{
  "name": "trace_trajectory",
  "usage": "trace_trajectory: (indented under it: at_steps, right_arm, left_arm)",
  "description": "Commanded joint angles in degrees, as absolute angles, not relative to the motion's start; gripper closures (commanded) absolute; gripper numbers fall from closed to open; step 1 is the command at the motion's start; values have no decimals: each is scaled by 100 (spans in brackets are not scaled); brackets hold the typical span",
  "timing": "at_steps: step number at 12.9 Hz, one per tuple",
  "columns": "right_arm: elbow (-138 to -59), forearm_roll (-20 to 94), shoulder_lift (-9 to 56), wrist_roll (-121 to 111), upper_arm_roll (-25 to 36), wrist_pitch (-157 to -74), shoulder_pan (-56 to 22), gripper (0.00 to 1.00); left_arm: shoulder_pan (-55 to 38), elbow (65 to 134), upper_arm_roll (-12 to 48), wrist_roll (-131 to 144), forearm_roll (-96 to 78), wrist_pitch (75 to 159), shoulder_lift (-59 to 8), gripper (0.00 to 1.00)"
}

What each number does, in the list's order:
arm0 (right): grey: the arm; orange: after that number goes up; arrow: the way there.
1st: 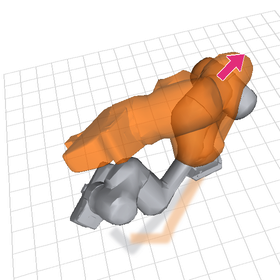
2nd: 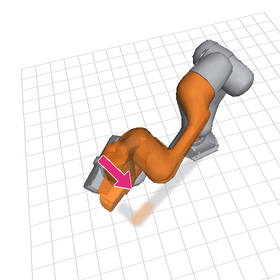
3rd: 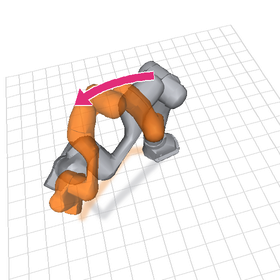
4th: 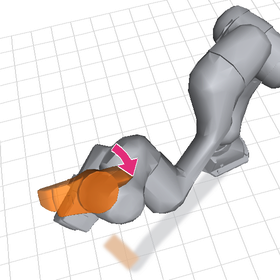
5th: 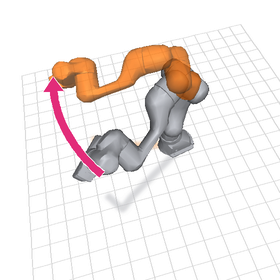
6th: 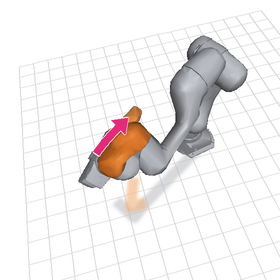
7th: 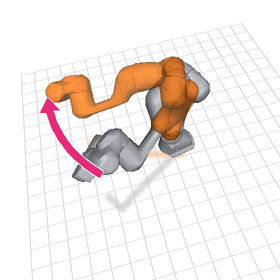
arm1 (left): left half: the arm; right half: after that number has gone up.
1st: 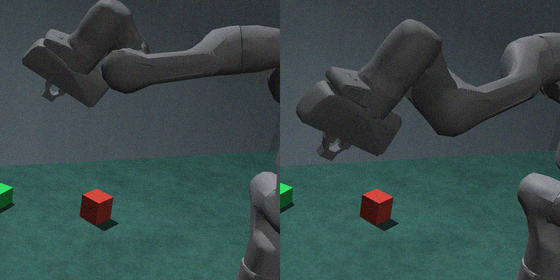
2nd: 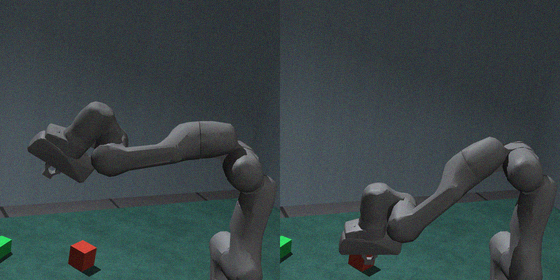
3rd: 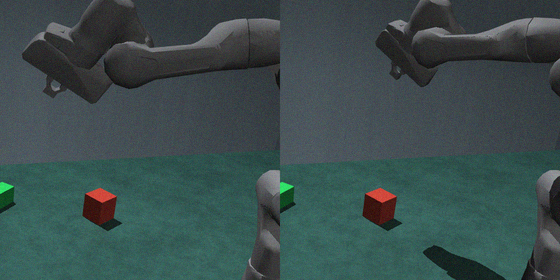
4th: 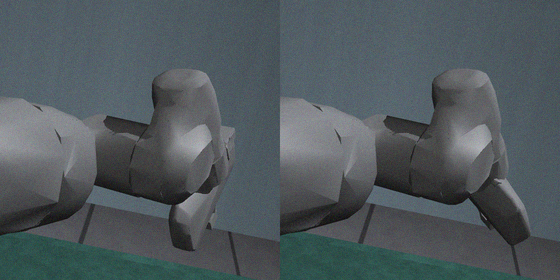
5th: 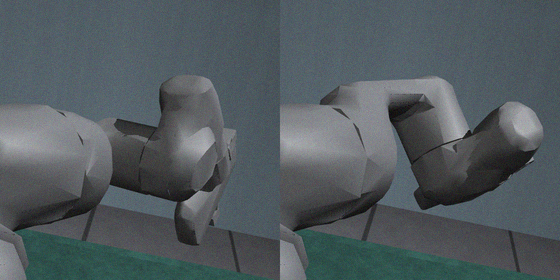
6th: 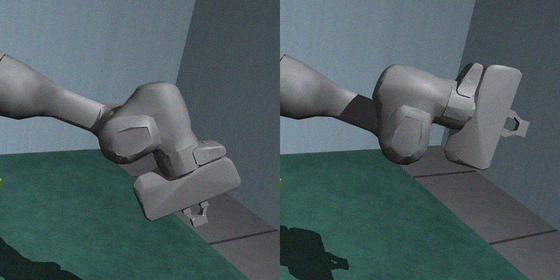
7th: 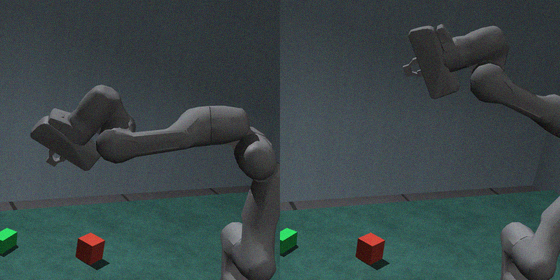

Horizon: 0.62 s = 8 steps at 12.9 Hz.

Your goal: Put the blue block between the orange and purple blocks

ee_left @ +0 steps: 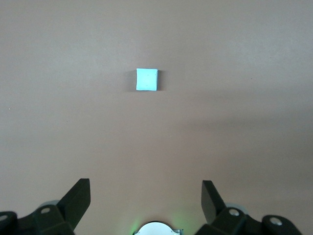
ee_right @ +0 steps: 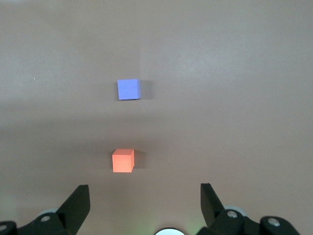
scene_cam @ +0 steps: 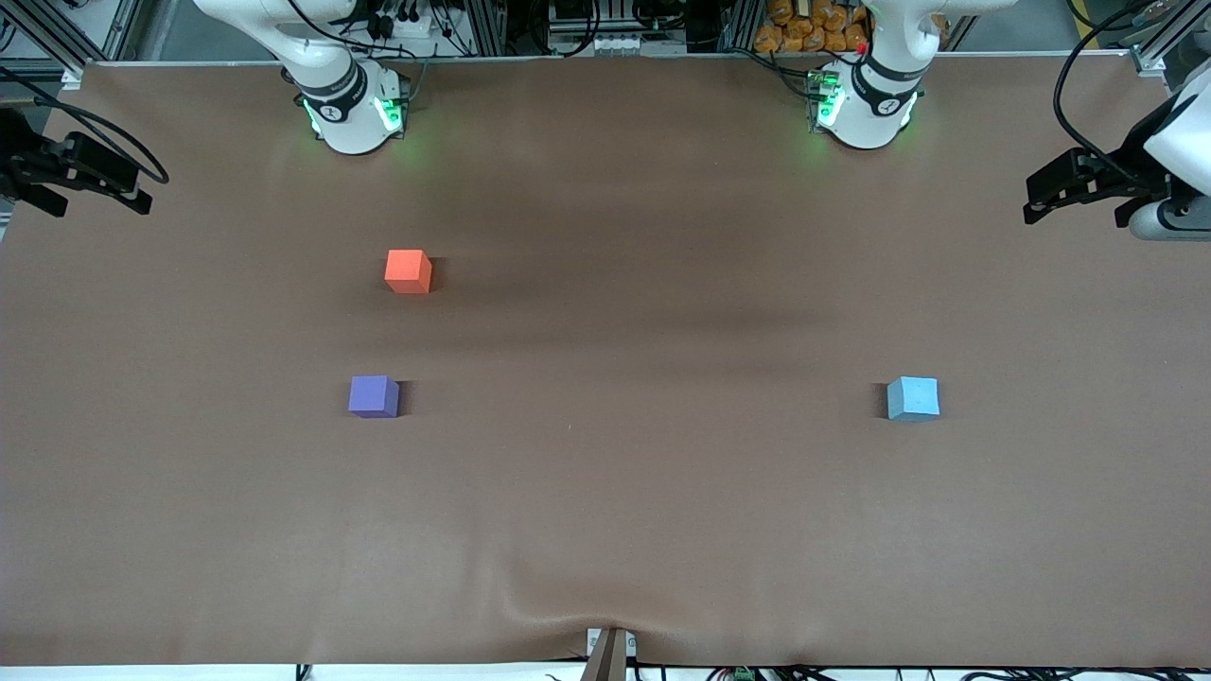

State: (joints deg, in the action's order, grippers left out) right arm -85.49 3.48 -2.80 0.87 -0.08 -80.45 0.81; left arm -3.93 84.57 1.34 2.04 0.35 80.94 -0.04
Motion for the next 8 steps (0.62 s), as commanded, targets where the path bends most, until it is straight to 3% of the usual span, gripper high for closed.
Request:
trace_trajectory:
  at_steps: [1, 8]
  right_arm:
    - [-8473, 343, -255, 18, -70, -7989, 176, 0]
    - [-8490, 334, -220, 18, -70, -7980, 176, 0]
  left_arm:
    - [-343, 8464, 141, 79, 9, 8024, 70, 0]
    - [-160, 8464, 141, 141, -61, 8129, -88, 0]
